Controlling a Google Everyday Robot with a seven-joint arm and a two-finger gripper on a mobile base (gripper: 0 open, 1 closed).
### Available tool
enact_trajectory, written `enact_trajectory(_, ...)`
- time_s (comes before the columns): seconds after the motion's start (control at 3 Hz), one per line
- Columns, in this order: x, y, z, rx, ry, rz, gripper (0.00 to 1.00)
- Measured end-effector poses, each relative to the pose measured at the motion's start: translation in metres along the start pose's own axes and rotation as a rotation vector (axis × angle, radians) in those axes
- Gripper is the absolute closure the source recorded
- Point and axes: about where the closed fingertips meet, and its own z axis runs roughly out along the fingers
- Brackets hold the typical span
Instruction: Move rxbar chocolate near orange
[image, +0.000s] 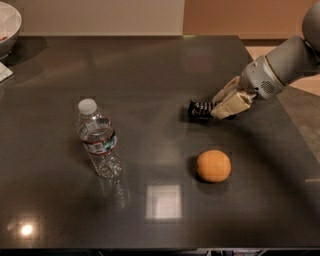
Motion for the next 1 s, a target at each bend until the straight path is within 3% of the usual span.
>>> enact_trajectory(0.67, 0.023, 0.044, -0.011, -0.066, -0.029, -0.01, 1.0)
enact_trajectory(1.0, 0.028, 0.058, -0.006, -0.096, -0.04, -0.017, 0.83)
